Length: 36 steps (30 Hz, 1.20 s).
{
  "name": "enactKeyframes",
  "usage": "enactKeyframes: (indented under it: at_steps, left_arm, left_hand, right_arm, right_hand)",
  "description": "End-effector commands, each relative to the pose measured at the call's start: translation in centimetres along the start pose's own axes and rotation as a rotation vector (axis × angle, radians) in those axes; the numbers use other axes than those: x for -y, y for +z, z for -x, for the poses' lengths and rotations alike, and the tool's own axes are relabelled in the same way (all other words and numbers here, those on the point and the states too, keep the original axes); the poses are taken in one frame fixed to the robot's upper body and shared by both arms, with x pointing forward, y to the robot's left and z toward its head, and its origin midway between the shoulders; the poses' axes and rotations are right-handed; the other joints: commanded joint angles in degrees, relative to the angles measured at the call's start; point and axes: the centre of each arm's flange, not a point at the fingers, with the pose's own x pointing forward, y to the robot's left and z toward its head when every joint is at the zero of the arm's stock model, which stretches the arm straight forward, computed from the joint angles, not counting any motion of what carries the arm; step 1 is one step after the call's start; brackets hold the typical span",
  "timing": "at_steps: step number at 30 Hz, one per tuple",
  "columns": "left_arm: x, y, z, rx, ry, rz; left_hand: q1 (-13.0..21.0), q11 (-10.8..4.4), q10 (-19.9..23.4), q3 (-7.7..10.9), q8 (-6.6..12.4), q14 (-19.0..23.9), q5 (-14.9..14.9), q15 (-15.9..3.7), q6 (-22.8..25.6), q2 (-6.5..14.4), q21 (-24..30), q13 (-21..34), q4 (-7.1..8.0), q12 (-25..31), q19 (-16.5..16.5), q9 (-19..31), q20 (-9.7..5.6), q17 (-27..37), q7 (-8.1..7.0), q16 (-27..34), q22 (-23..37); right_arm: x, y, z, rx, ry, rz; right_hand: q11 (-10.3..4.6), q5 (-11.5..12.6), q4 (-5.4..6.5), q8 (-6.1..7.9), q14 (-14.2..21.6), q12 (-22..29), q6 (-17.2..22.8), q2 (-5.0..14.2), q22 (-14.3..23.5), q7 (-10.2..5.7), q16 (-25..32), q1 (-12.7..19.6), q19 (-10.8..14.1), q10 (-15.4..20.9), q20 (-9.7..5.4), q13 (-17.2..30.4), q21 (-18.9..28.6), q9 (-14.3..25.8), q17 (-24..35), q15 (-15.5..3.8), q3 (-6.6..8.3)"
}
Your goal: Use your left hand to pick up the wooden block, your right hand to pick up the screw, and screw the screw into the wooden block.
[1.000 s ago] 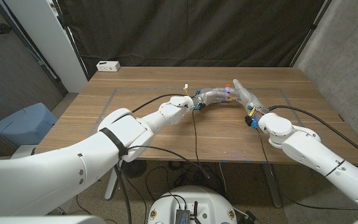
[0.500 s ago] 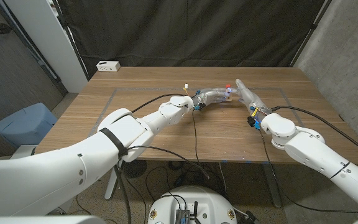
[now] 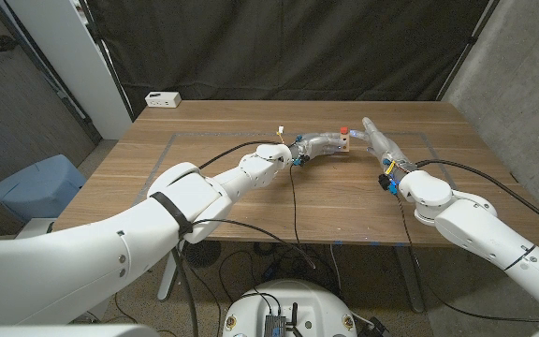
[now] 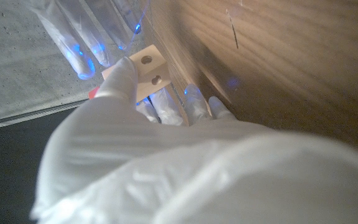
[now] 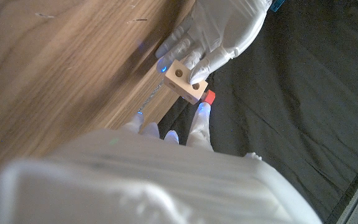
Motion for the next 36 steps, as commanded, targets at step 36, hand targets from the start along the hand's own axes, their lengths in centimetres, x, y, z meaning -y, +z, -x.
enactKeyframes:
  at_steps: [36]
  left_arm:
    - [0.5, 0.0, -0.1, 0.017, -0.017, -0.008]
  left_hand:
    - [0.05, 0.07, 0.37, 0.05, 0.45, 0.44, 0.46, -3.37, 2.6, 0.62, 0.38, 0.31, 0.2, 0.39, 0.09, 0.26, 0.1, 0.22, 1.94, 0.25, 0.25]
  right_arm:
    - [1.0, 0.3, -2.9, 0.032, 0.027, -0.006]
  right_hand:
    - [0.59, 0.18, -0.02, -0.41, -8.94, -0.25, -2.48, 1.46, -0.01, -0.83, -0.3, 0.24, -0.28, -4.64, 0.54, 0.02, 0.05, -0.03, 0.12, 0.5, 0.06]
